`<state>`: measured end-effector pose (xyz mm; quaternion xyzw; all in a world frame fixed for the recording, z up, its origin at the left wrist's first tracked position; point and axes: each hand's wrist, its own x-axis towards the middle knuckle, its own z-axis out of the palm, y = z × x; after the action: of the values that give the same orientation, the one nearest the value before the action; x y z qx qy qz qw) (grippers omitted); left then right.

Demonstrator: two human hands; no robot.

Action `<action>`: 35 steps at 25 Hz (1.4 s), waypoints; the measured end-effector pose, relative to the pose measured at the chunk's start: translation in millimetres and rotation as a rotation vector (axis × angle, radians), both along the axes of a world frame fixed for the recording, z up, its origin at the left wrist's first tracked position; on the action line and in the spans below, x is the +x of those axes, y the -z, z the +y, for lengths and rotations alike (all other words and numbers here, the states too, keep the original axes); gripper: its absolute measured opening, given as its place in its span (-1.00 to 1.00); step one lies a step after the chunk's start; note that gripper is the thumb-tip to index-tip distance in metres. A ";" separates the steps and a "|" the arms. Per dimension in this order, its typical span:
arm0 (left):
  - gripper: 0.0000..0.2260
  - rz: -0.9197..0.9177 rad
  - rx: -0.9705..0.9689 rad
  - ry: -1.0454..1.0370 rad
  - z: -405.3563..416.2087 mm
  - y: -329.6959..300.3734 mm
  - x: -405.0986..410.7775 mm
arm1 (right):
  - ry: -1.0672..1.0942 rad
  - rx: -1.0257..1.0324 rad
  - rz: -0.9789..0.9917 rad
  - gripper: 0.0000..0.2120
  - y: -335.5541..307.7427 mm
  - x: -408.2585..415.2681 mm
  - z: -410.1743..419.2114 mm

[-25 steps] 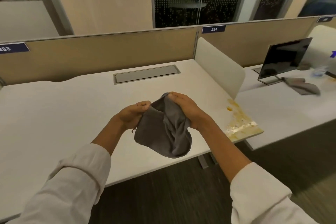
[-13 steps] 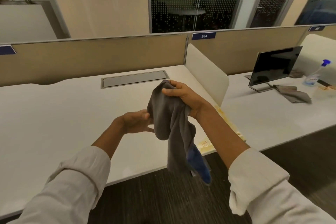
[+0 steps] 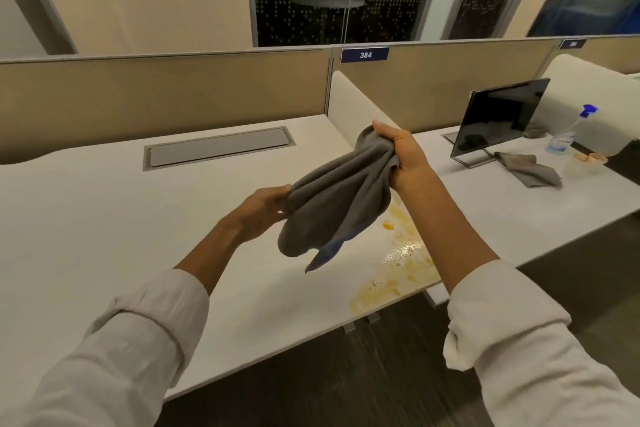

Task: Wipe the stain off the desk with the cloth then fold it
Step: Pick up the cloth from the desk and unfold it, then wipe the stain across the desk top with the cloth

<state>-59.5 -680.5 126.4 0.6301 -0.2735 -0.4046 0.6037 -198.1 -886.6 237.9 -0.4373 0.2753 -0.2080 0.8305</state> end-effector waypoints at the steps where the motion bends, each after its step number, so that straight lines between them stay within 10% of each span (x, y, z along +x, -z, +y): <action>1: -0.62 -0.070 0.059 -0.082 -5.1 -1.2 4.7 | 0.019 0.008 0.073 -0.80 13.2 -0.5 -9.9; 13: -0.74 -0.138 0.152 -0.373 -75.9 -7.1 21.9 | -0.345 -0.162 0.447 -0.74 62.9 63.3 -116.7; 16: -0.87 -0.089 0.329 -0.401 -74.7 29.9 7.7 | -0.633 -0.480 0.668 -0.73 90.7 78.8 -128.0; 19: -0.81 -0.232 0.642 -0.407 -54.1 82.6 -25.9 | -0.898 -1.273 0.922 -0.45 145.2 80.7 -119.9; 25: -0.58 -0.548 0.675 -0.825 -22.1 111.7 -57.6 | -1.086 -1.714 0.341 -0.28 226.7 74.6 -55.4; 35: -0.63 -0.701 0.694 -0.839 0.0 134.9 -96.2 | -1.038 -1.974 -0.144 -0.50 296.9 40.4 -6.2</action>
<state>-155.7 -680.5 -8.5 0.9368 -0.0383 0.0306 0.3465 -157.7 -892.8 -59.0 -0.9539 -0.2753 0.0119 0.1190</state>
